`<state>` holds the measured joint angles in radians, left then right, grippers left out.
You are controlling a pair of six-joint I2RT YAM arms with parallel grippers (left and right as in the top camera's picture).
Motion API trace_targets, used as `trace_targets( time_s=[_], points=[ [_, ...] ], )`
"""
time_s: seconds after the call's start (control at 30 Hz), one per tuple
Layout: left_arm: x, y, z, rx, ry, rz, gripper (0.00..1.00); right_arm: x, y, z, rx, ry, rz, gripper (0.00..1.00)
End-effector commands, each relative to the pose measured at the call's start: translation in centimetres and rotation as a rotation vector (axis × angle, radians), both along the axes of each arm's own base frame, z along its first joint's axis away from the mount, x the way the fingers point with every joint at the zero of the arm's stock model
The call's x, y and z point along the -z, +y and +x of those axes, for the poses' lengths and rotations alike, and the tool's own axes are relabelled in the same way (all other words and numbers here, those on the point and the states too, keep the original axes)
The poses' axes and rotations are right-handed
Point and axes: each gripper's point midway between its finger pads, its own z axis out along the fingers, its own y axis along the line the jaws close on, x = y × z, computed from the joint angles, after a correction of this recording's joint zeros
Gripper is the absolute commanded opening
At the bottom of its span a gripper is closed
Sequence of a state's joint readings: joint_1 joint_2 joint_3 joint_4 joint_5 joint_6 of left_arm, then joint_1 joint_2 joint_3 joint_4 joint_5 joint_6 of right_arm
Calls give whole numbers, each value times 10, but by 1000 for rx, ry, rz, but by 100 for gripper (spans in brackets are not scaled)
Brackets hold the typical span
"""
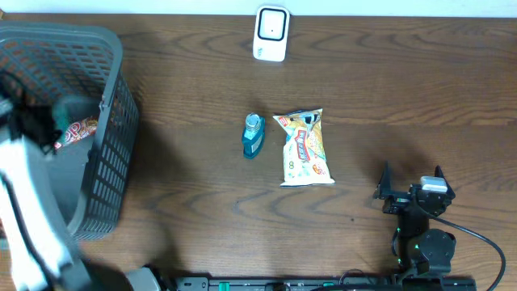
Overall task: Scan the item barcode
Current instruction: 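Grasp the light green washable wipes pack with the left gripper, then place the green pack right of the orange pack and release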
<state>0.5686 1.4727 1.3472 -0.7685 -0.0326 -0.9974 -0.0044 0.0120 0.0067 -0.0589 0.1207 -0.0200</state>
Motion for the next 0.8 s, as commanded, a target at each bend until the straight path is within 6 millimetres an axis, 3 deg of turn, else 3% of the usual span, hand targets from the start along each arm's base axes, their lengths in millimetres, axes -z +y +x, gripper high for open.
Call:
trace_targets(
  time_s=[0.0,0.13,0.23,0.33,0.43,0.57,0.77],
  points=[
    [-105,-21,-27,18,-265,150,7,0,1,0,-6,2,-15,99],
    [-176,-94,-46,231,-551,120,7,0,1,0,-6,2,-15,99],
    [-202,-159,-62,452,-680,53,8,0,1,0,-6,2,-15,99],
    [-206,-211,-81,629,-716,-27,7,0,1,0,-6,2,-15,99],
    [-203,-242,-93,749,-712,-72,8,0,1,0,-6,2,-15,99],
    [-200,-272,-94,887,-701,-115,7,0,1,0,-6,2,-15,99],
    [-194,-305,-79,1062,-669,-135,8,0,1,0,-6,2,-15,99]
  ],
)
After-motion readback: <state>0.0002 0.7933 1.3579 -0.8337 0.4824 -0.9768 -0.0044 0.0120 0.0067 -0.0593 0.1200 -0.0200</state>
